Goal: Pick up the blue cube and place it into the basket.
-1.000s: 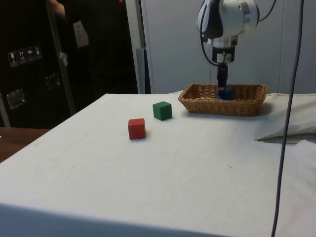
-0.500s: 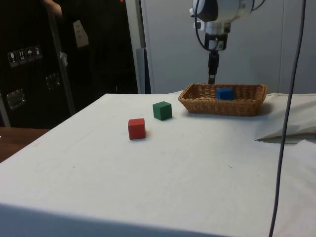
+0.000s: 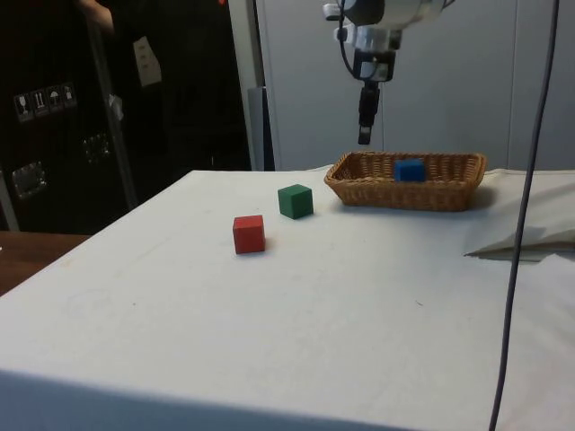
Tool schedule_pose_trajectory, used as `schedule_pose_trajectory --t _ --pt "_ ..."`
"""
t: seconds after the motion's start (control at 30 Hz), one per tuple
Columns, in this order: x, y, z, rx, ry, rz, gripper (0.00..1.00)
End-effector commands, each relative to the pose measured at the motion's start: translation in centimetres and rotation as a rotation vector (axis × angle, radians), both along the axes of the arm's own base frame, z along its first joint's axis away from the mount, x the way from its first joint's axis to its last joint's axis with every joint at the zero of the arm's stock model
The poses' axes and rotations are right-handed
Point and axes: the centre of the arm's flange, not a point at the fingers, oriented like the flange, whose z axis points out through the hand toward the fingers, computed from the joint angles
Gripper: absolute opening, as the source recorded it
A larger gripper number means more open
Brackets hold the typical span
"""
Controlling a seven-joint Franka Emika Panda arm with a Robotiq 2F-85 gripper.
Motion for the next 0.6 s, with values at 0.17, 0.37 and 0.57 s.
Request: schedule_pose_trajectory --t 0.17,0.37,0.57 --pt "1.8 1.5 0.0 -0.008 -0.002 0.002 1.00" --pt "3.3 2.8 0.0 -0.012 -0.008 0.008 1.00" --pt "4.4 4.0 0.3 0.001 -0.017 0.018 1.00"
